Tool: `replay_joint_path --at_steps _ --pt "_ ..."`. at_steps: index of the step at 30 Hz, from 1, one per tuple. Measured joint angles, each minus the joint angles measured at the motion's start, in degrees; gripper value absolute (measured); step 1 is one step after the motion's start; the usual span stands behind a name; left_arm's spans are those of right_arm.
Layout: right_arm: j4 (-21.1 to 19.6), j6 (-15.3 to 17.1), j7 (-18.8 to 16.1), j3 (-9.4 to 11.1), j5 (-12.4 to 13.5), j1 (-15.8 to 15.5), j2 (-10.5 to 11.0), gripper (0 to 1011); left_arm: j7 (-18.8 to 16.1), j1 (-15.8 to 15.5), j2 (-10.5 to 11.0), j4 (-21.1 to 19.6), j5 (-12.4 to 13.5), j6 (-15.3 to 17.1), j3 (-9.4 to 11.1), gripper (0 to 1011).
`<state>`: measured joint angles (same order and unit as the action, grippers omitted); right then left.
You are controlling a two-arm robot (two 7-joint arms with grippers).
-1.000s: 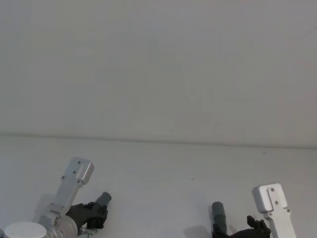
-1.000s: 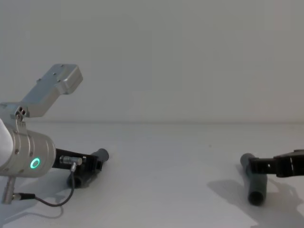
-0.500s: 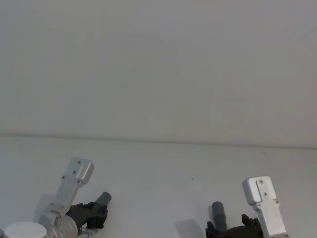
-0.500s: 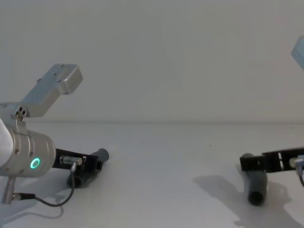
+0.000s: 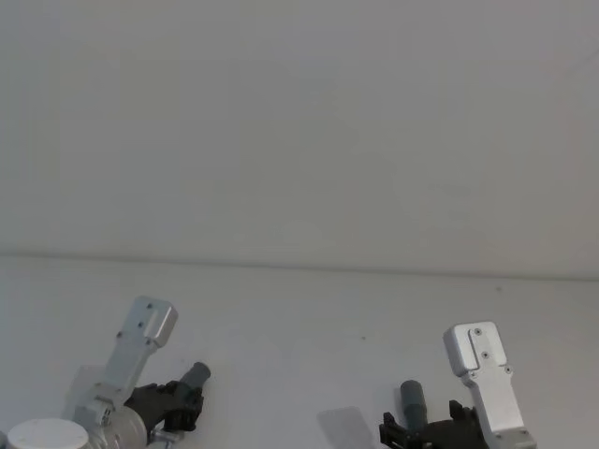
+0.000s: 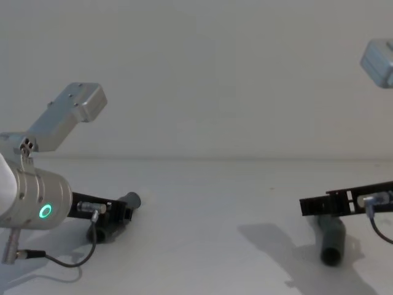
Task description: Use both hands to pick up one end of the pipe from the table, align the ends, and insert them.
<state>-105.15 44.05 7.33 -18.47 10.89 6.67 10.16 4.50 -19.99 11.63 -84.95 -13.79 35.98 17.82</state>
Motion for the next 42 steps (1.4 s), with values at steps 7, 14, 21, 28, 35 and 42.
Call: replay_joint_path --at_steps 7,14,21,28,35,42 --pt "1.58 0.64 2.33 -0.32 -1.69 0.41 -1.31 1002 0.0 0.0 0.0 0.0 0.0 0.0 0.0 327" --pt "2.86 1.05 3.67 -0.44 -2.66 0.66 -2.48 1002 0.0 0.0 0.0 0.0 0.0 0.0 0.0 327" --pt "3.6 1.84 4.23 -0.2 -2.86 0.81 -3.59 1002 0.0 0.0 0.0 0.0 0.0 -0.01 0.0 327" --pt "4.26 3.47 4.82 0.52 -2.86 0.95 -5.01 1002 0.0 0.0 0.0 0.0 0.01 0.0 0.0 327" --pt "4.65 4.52 5.13 1.14 -2.75 0.99 -5.94 969 0.0 0.0 0.0 0.0 0.0 0.0 0.0 327" --pt "4.88 5.11 5.3 1.48 -2.65 1.02 -6.45 799 0.0 0.0 0.0 0.0 0.0 0.0 0.0 327"
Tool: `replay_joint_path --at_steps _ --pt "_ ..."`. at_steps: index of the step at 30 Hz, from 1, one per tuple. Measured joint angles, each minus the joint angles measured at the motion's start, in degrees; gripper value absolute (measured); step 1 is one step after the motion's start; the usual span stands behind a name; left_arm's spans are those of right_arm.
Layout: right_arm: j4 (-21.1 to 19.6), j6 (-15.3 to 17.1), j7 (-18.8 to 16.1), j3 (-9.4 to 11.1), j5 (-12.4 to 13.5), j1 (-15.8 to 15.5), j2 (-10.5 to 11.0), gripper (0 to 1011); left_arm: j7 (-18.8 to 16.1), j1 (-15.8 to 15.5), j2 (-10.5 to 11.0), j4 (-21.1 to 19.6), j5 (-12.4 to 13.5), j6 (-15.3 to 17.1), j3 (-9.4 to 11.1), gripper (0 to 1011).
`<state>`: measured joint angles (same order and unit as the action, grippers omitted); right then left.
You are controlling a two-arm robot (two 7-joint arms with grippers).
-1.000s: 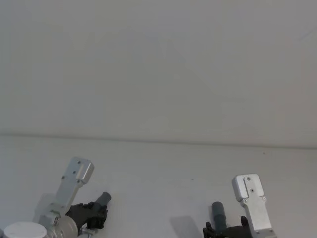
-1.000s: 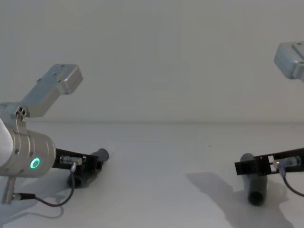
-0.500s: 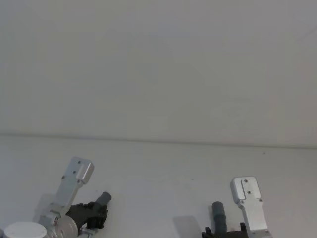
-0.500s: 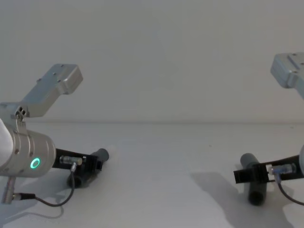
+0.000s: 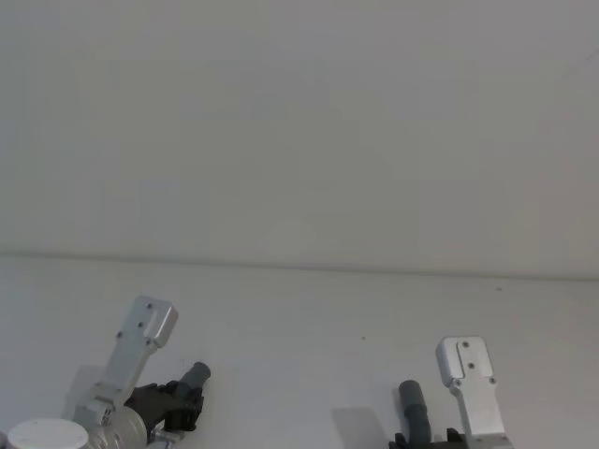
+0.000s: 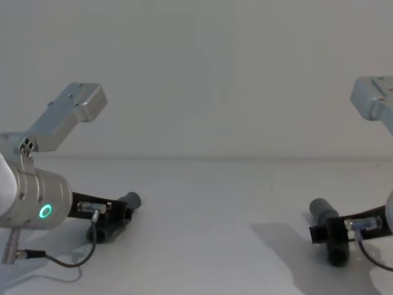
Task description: Use both hands to pick up one end of the pipe from the table, align the ends, and insert them.
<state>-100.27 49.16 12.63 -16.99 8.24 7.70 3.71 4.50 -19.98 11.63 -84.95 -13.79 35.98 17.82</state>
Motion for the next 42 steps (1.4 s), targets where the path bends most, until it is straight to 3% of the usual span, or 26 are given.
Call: replay_joint_path --at_steps 17,33,42 --pt "0.22 0.59 0.17 0.34 0.15 0.05 -0.53 272 0.0 0.0 0.0 0.0 0.0 0.0 0.0 327" --pt "0.25 0.6 0.15 0.43 0.21 -0.04 -0.54 249 0.0 0.0 0.0 0.0 0.0 0.0 0.0 327" --pt "-0.7 -3.46 -2.58 0.26 0.21 -1.04 1.8 249 0.0 0.0 0.0 0.0 0.0 0.0 0.0 327"
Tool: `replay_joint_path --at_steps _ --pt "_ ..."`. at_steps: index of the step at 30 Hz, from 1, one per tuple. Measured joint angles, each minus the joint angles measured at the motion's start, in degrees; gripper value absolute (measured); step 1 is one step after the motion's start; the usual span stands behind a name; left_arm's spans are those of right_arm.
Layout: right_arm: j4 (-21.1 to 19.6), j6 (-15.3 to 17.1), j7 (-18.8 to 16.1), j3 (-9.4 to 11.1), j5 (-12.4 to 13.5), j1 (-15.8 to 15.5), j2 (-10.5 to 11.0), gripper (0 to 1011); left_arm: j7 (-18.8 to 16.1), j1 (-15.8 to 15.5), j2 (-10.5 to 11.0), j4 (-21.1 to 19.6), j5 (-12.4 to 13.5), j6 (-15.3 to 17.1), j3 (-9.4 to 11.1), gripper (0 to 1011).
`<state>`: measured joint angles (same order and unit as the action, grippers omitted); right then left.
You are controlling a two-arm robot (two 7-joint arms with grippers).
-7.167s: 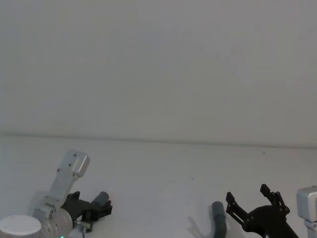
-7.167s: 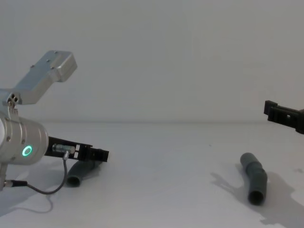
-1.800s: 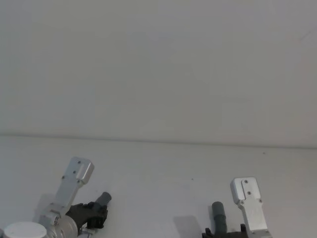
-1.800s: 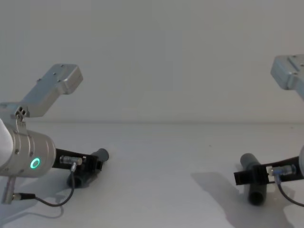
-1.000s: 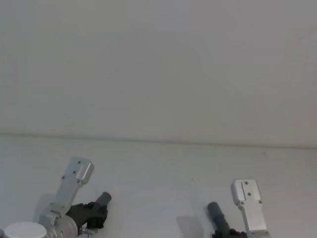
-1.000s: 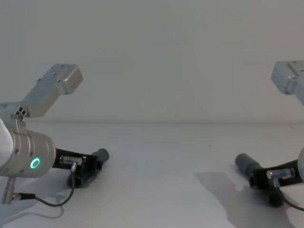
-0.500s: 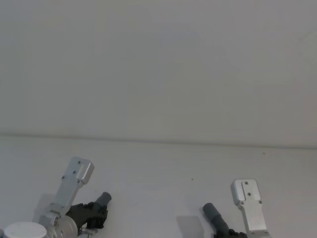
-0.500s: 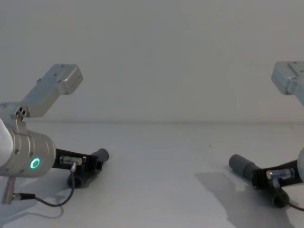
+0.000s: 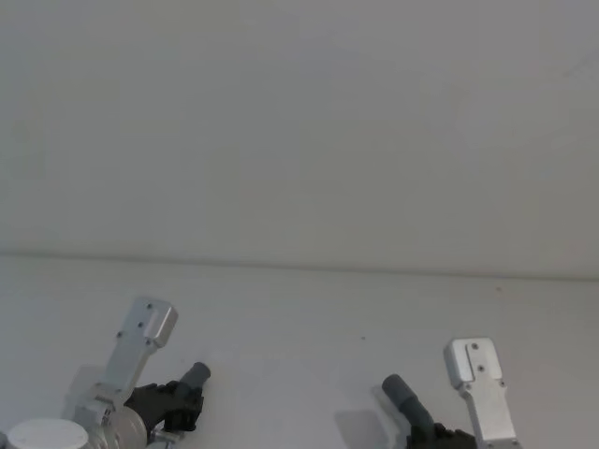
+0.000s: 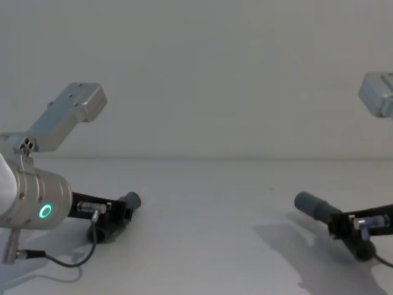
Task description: Use both hands to pick up one end of the pipe from the table, align the ends, and insert them.
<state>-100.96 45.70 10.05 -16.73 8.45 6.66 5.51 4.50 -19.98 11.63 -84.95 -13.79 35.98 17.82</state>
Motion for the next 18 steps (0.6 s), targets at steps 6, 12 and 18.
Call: replay_joint_path --at_steps 6,12,18 --pt "-1.06 -5.02 -3.37 0.1 0.23 -1.19 2.77 249 0.0 0.0 0.0 0.0 0.0 0.0 0.0 327" --pt "-1.94 -11.42 -7.96 0.66 1.06 -2.41 5.95 249 0.0 0.0 0.0 0.0 0.0 0.0 0.0 327" --pt "-2.33 -17.69 -13.2 1.4 2.19 -3.51 8.97 249 0.39 -0.1 0.29 -0.08 0.23 0.0 0.21 327"
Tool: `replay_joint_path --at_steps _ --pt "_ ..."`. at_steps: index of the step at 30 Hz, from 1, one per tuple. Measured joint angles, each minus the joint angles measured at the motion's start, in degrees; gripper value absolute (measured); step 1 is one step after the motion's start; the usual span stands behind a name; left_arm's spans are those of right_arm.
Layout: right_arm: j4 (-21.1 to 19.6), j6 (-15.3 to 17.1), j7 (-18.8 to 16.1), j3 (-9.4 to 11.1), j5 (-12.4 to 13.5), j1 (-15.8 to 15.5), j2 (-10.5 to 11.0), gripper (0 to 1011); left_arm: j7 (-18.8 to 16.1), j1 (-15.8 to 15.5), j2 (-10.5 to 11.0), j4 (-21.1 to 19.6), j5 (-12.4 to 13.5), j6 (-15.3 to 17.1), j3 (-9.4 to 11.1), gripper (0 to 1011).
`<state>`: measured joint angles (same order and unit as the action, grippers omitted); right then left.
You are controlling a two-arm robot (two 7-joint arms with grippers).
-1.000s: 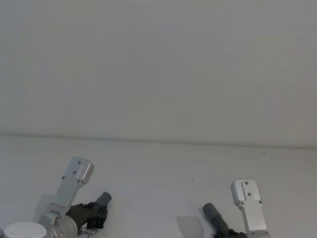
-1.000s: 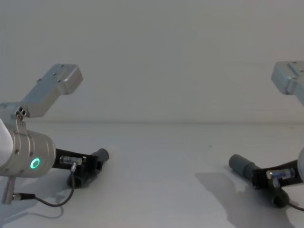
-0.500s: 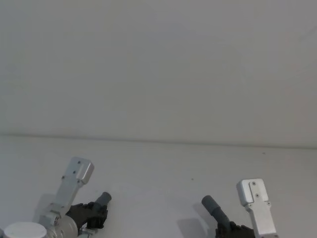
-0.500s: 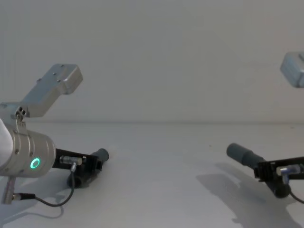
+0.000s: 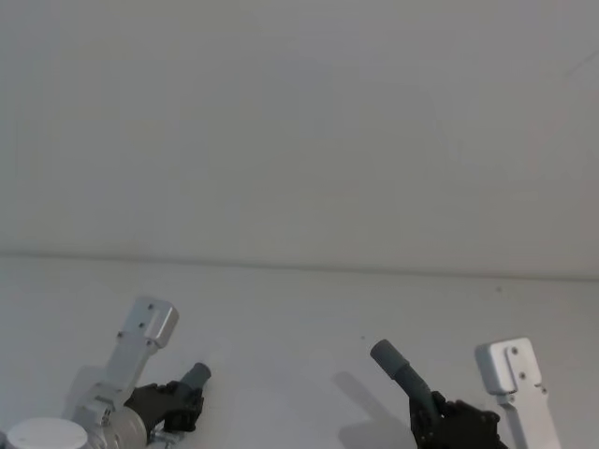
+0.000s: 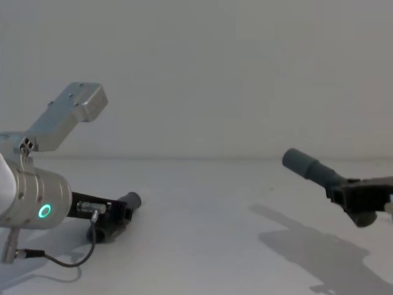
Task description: Use both hands to pick up one end of the pipe from the table, align the ends, and insert them.
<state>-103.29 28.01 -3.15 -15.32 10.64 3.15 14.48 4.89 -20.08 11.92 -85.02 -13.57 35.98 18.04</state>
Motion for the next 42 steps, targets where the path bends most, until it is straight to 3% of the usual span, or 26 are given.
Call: replay_joint_path --at_steps 12,24,37,42 --pt "0.67 -13.29 -10.73 1.39 3.03 -1.35 5.41 249 4.5 -1.33 3.4 -1.71 1.65 -1.97 2.32 327" --pt "3.46 -26.4 -21.84 1.92 7.15 -1.17 9.74 249 11.92 -2.62 8.98 -5.51 3.44 -7.56 4.54 327" --pt "7.68 -39.1 -34.51 1.22 12.22 0.79 12.99 249 21.16 -3.56 14.87 -8.89 2.54 -12.47 5.55 327" --pt "9.11 -41.99 -37.98 0.65 13.69 1.68 13.75 249 25.17 -3.69 17.56 -10.54 1.31 -13.71 5.59 327"
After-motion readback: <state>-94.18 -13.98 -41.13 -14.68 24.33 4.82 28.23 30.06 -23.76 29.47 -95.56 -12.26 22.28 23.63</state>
